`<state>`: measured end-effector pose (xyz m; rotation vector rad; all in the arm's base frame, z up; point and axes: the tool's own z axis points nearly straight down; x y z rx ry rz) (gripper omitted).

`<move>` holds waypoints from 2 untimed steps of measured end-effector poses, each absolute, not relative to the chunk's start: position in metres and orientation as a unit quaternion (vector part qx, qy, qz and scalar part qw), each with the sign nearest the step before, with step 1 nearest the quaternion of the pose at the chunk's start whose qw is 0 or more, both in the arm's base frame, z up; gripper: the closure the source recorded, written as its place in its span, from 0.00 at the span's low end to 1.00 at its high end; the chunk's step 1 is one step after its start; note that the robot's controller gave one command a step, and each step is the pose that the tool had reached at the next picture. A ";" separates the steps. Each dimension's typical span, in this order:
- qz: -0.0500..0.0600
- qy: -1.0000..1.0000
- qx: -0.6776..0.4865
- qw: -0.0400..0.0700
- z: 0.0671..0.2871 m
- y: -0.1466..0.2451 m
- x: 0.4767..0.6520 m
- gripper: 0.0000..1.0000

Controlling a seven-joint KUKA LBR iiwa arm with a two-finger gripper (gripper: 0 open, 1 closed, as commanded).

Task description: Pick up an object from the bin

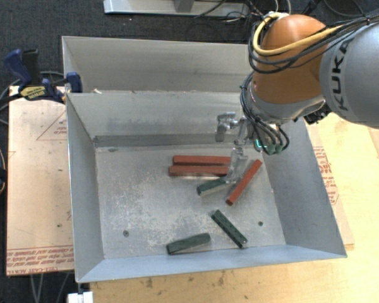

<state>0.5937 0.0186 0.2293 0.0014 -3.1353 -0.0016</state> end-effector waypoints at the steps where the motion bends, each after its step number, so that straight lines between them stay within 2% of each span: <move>1: -0.001 -1.000 0.000 -0.001 0.234 0.018 0.595 0.00; 2: -0.001 -1.000 -0.015 -0.004 0.170 0.021 0.602 0.00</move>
Offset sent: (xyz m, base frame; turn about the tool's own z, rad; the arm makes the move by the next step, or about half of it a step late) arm 0.0144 0.0055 -0.1593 0.0766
